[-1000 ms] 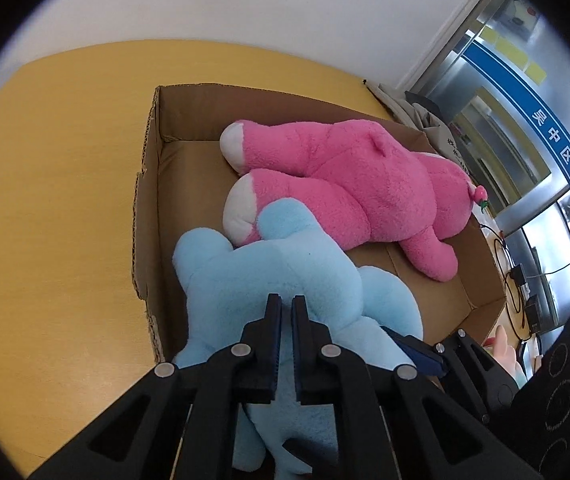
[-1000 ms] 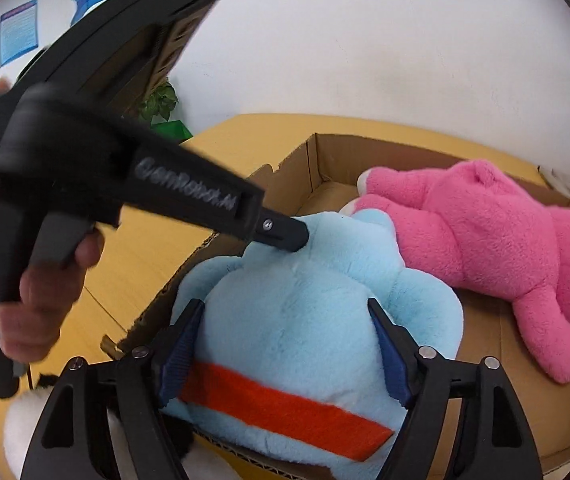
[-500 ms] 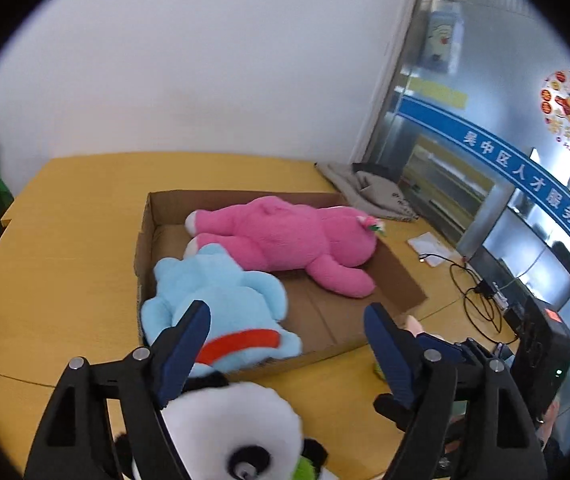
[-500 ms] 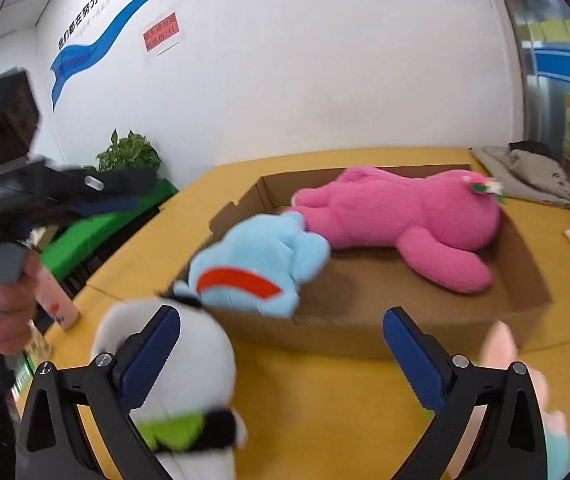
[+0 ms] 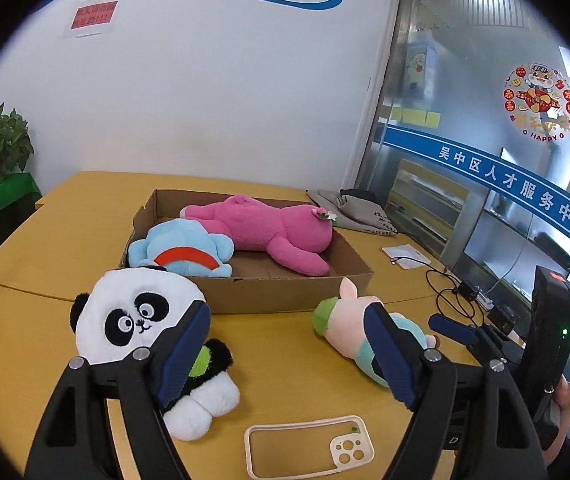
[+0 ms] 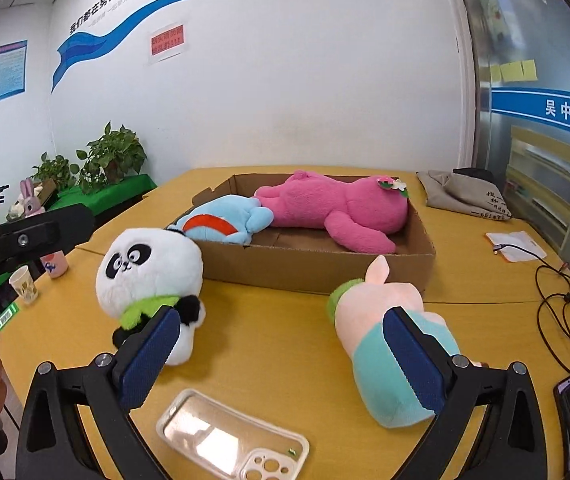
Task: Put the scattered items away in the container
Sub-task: 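Move both grippers to the panda plush on the table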
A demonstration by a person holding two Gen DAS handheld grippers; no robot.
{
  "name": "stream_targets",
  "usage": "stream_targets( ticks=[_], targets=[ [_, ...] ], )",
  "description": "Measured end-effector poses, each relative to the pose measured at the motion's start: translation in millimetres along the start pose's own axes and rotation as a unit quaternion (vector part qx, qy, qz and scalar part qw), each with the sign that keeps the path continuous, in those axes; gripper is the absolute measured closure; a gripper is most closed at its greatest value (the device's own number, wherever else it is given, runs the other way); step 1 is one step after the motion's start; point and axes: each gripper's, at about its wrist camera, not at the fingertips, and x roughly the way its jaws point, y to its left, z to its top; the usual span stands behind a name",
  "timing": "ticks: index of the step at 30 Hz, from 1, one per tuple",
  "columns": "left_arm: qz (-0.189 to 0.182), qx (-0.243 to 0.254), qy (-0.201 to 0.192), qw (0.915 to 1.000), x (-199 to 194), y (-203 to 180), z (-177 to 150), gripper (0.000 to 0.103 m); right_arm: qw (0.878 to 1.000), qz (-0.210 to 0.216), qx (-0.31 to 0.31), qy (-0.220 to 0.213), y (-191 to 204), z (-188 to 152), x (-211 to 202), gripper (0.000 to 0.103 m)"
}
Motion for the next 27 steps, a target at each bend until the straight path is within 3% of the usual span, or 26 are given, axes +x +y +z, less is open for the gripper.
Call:
stream_targets(
  ticks=[7,14,27],
  targets=[
    [0.012,0.010,0.001,0.9999,-6.4,4.1,13.6,0.024,1.000,0.016,0.011,-0.003,-0.3,7.7,-0.3,0.000],
    [0.025,0.013,0.001,0.9996,5.2,25.9,30.0,0.024,0.999,0.024,0.018,0.013,3.4,12.9,25.9,0.000],
    [0.025,-0.025,0.027,0.9990,45.9,59.2,-8.1,0.024,0.998,0.029,0.008,0.052,9.6,-4.2,80.6,0.000]
  ],
)
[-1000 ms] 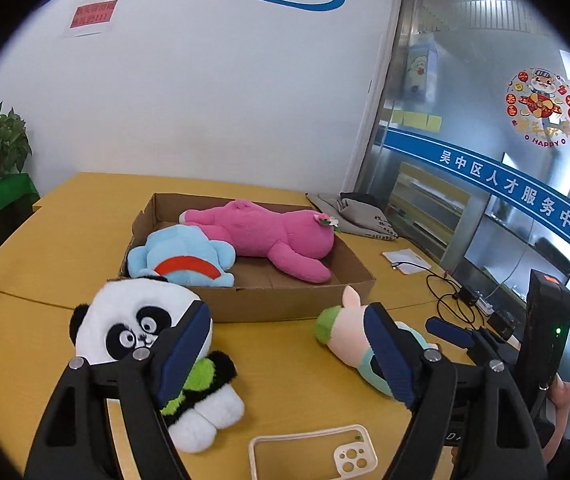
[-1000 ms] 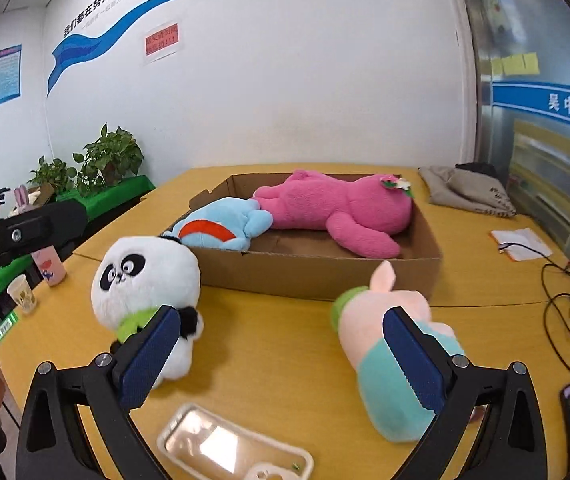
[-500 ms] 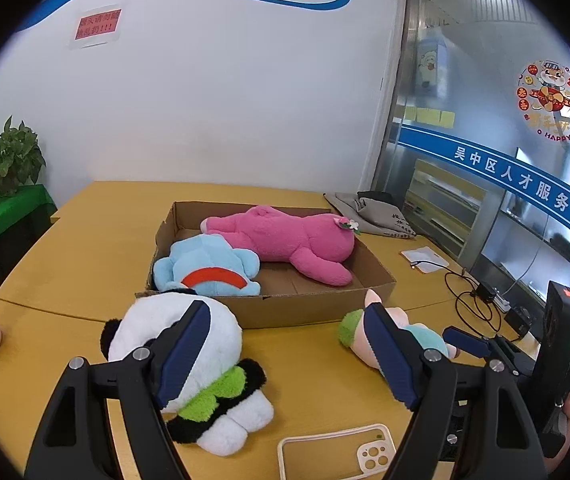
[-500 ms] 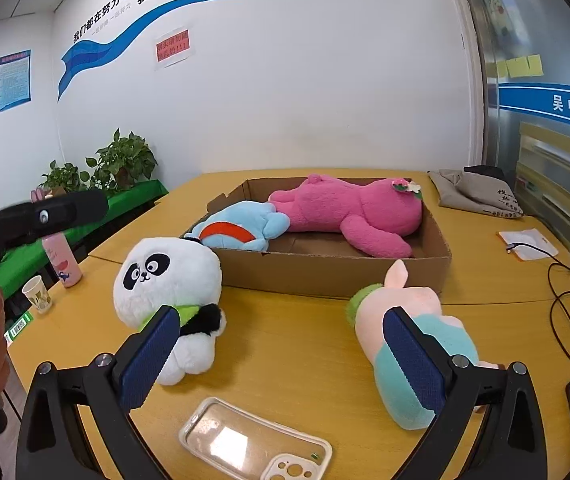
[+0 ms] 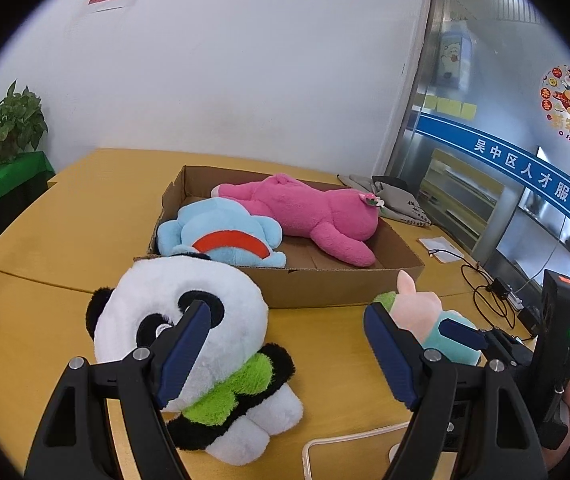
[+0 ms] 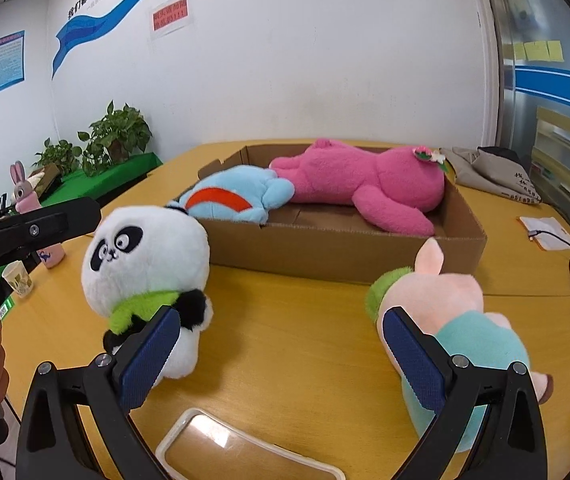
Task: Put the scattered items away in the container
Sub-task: 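Move both grippers to the panda plush on the table, then close both grippers on the sides of the panda plush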
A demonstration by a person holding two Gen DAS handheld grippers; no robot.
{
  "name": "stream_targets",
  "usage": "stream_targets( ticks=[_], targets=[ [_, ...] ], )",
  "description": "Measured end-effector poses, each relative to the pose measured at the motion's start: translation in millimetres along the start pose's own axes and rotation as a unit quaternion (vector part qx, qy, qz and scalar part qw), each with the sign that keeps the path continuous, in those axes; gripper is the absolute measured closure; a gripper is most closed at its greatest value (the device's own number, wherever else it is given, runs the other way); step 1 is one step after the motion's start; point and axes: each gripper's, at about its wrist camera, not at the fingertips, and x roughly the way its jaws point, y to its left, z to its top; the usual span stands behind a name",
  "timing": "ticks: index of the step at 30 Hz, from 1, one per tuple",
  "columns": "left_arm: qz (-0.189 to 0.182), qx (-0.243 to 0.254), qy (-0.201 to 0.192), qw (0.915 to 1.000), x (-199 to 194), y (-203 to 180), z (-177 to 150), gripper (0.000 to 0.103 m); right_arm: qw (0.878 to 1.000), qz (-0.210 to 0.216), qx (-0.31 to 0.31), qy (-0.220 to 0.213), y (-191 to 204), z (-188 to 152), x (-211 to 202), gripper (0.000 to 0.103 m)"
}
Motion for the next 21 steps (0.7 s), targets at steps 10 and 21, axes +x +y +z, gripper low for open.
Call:
stream_targets(
  ticks=[10,21],
  targets=[
    [0.005,-0.005,-0.005,1.0000,-28.5,-6.8,-19.3,0.024,0.999,0.026,-0.030,0.001,29.1,-16.9,-18.8,0.000],
    [0.003,0.006,-0.025,0.9997,-54.9,-5.5,-1.5,0.024,0.998,0.037,-0.037,-0.022,45.5,-4.4,-41.2,0.000]
  ],
)
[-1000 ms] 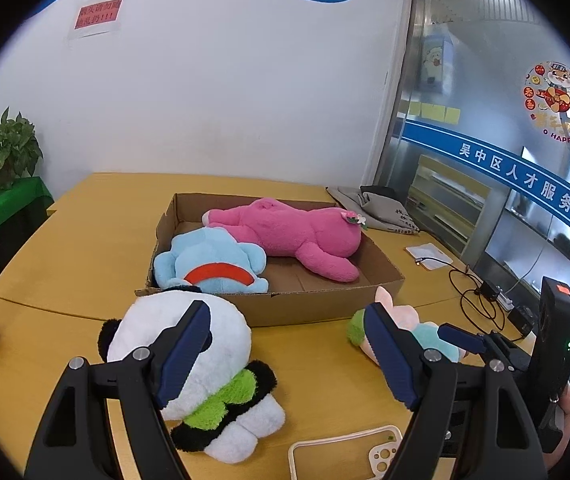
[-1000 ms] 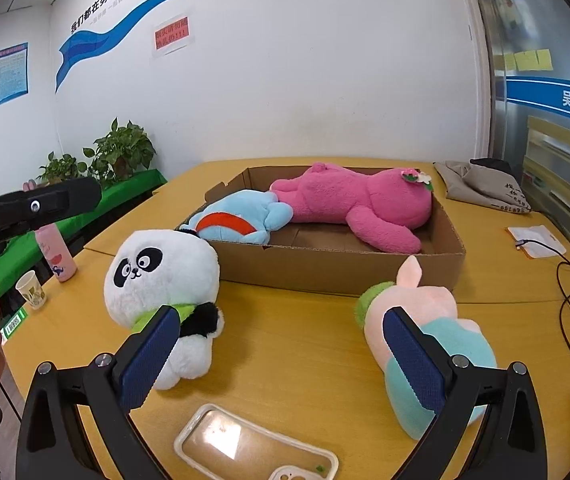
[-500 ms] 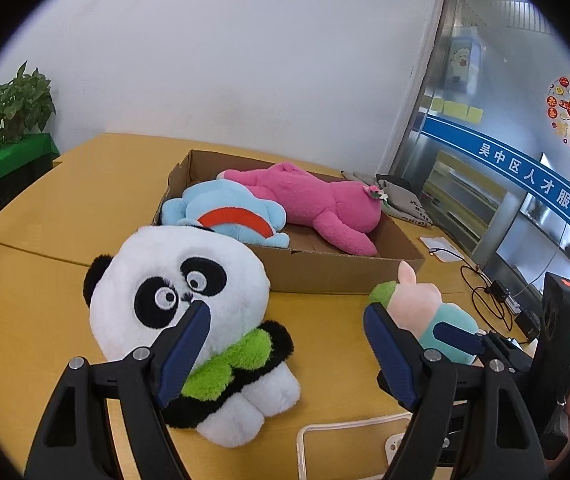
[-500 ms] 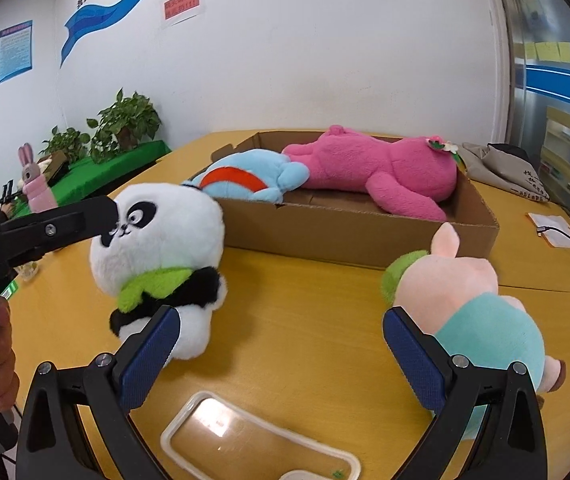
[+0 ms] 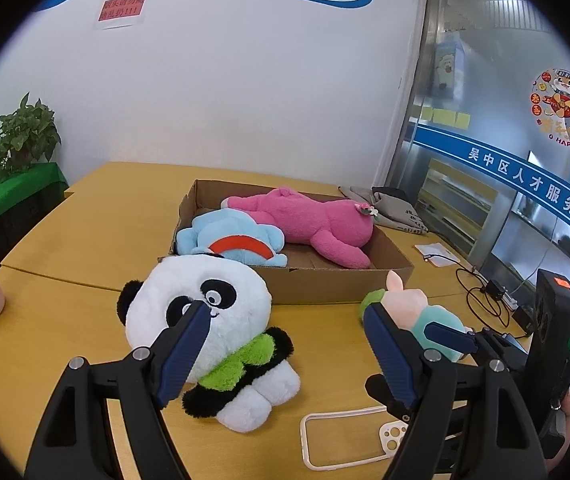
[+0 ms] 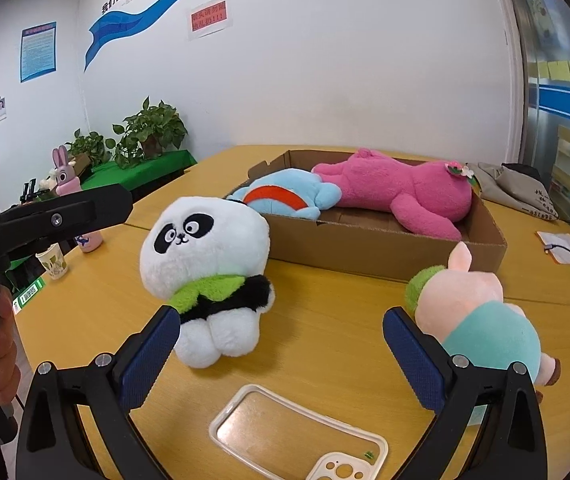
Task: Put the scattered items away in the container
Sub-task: 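Close both grippers on the sides of the panda plush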
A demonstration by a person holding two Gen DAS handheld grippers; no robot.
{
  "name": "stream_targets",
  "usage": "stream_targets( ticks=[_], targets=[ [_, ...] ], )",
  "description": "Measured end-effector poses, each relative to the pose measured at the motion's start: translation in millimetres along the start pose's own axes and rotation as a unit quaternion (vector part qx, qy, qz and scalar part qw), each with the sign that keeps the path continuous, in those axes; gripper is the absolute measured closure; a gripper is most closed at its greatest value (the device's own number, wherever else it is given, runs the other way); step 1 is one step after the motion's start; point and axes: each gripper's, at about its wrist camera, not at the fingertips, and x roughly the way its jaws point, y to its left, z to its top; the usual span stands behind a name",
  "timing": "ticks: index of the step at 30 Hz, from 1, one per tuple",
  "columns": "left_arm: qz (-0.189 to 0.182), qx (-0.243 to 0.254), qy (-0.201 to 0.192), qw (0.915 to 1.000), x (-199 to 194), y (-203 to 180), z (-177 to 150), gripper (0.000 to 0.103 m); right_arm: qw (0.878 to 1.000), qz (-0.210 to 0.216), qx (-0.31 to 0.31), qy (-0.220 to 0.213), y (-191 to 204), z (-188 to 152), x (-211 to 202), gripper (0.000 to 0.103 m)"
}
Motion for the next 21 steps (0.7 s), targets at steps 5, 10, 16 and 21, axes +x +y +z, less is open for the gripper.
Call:
stream_targets(
  ticks=[5,10,16,21],
  targets=[
    [-0.013,-0.007,-0.006,0.9999,2.4,11.1,3.8,0.024,1.000,0.015,-0.012,-0.007,8.0,4.6,5.0,0.000],
    [0.000,-0.030,0.026,0.9992,28.2,38.5,1.6,0.024,0.999,0.041,-0.006,0.012,12.4,4.4,22.4,0.000],
    [0.026,-0.099,0.055,0.9933,63.4,94.9,0.4,0.024,0.994,0.091,-0.034,0.045,32.2,9.1,69.7,0.000],
    [0.038,-0.204,0.100,0.9732,86.2,138.5,-28.0,0.024,0.987,0.096,-0.071,0.105,51.7,2.6,129.0,0.000]
  ],
)
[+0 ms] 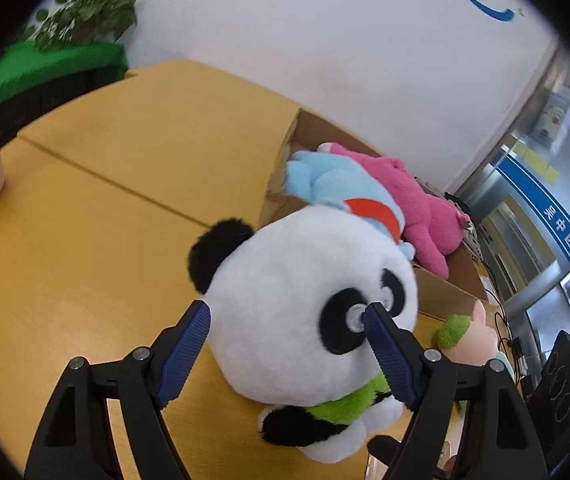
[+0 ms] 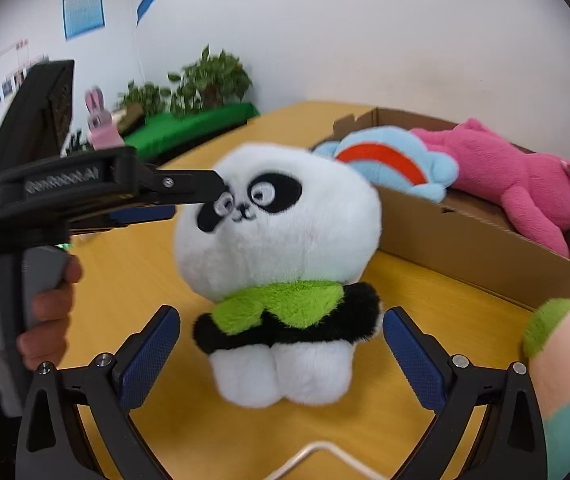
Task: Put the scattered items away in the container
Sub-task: 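Close both grippers on the sides of the panda plush, then lift the panda plush with both grippers and carry it over the box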
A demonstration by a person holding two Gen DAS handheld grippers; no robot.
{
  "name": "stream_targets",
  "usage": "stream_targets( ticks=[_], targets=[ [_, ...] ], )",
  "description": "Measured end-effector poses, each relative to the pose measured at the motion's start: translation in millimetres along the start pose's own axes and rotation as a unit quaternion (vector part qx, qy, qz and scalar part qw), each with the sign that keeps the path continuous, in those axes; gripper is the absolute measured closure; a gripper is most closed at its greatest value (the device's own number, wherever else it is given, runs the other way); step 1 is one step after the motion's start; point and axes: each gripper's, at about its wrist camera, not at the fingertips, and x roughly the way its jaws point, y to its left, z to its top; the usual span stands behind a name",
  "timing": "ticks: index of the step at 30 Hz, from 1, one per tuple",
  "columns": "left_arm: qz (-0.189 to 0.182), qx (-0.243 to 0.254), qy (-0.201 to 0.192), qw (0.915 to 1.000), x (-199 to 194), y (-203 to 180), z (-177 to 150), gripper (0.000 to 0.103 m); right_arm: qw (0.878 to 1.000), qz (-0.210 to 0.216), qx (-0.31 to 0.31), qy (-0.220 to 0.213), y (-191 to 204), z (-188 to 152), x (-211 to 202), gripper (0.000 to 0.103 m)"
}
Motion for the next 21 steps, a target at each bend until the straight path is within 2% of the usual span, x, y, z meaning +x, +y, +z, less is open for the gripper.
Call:
stream_targets(
  ticks=[3,5,9,11,13,16,18,21],
  targets=[
    [-0.044,-0.041,0.010,0.9981,3.5,15.4,-6.2,0.024,0.999,-0.011,0.007,0.035,1.6,-4.7,23.6,0.008],
    [-0.054,-0.040,0.011,0.9977,4.9,16.0,-8.0,0.024,0.999,-0.032,0.007,0.039,4.5,-10.8,27.5,0.016],
    [-0.055,-0.033,0.018,0.9978,3.4,9.7,-12.8,0.025,0.998,-0.031,0.039,0.026,4.3,-20.0,22.1,0.030],
    [-0.047,-0.023,0.016,0.9985,-2.7,4.3,-14.7,0.026,0.999,-0.030,0.038,0.021,5.7,-24.0,18.0,0.034],
    [-0.039,-0.018,0.012,0.9990,-9.9,1.4,-15.8,0.027,0.998,-0.021,0.047,0.025,3.1,-24.9,18.5,0.033],
    [-0.025,-0.024,-0.009,0.9993,-19.0,6.2,-13.8,0.027,0.997,-0.003,0.068,0.043,-4.9,-25.9,21.0,0.025],
    [-0.020,-0.038,-0.013,0.9990,-18.2,13.7,-10.1,0.026,0.996,0.005,0.070,0.051,-6.6,-24.8,24.2,0.017],
    [-0.048,-0.050,-0.004,0.9976,-7.0,21.5,-6.9,0.024,0.996,0.011,0.066,0.055,-3.1,-21.7,29.7,0.013]
  ],
)
